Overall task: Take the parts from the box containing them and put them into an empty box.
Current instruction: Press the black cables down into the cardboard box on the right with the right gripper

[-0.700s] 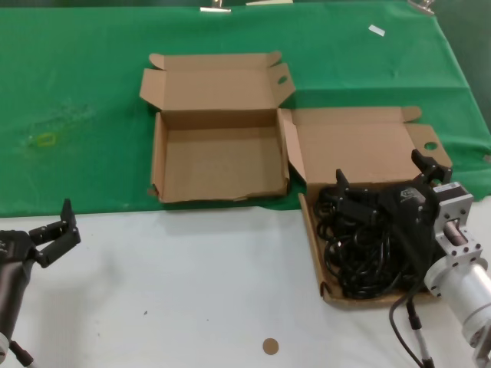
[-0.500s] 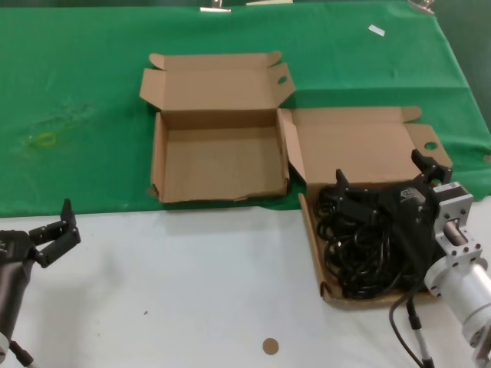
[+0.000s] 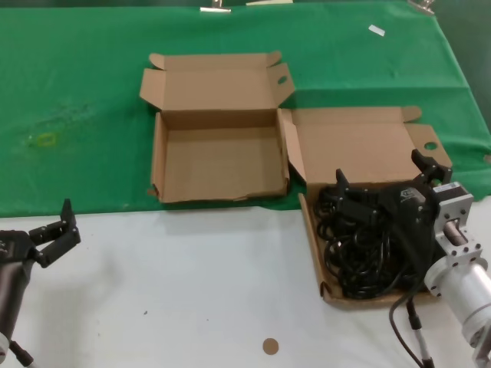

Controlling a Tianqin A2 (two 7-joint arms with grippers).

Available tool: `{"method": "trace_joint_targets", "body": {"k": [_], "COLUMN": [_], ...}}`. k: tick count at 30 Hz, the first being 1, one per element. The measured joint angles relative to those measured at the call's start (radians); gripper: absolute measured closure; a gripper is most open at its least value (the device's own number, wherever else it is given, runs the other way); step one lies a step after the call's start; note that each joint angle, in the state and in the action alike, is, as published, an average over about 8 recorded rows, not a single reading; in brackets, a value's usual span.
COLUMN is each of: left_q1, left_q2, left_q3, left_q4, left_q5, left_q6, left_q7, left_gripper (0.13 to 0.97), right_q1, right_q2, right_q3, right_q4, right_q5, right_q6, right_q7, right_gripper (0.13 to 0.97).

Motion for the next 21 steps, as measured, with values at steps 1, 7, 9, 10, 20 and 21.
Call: {"method": "trace_joint_targets", "body": {"k": [1, 7, 9, 10, 20, 21], "left_q1": [0.000, 0.000, 0.000, 0.000, 0.000, 0.000], "left_q2": [0.000, 0.000, 0.000, 0.000, 0.000, 0.000], "left_q3": [0.000, 0.000, 0.000, 0.000, 0.000, 0.000], "left_q4": [0.000, 0.000, 0.000, 0.000, 0.000, 0.000], "left_q5": [0.000, 0.000, 0.000, 0.000, 0.000, 0.000], "left_q6": [0.000, 0.000, 0.000, 0.000, 0.000, 0.000], "left_q7": [0.000, 0.000, 0.000, 0.000, 0.000, 0.000], "left_gripper": [0.132, 0.132, 0.132, 0.132, 0.132, 0.132], "right_q1": [0.000, 0.000, 0.000, 0.000, 0.000, 0.000], "right_q2": [0.000, 0.000, 0.000, 0.000, 0.000, 0.000], "right_q3": [0.000, 0.000, 0.000, 0.000, 0.000, 0.000], "right_q4": [0.000, 0.000, 0.000, 0.000, 0.000, 0.000], "right_q5": [0.000, 0.000, 0.000, 0.000, 0.000, 0.000], "right_q6": [0.000, 0.000, 0.000, 0.000, 0.000, 0.000], "right_q7": [0.000, 0.000, 0.000, 0.000, 0.000, 0.000], "right_gripper": [0.129, 0.129, 0.129, 0.129, 0.129, 0.129]}}
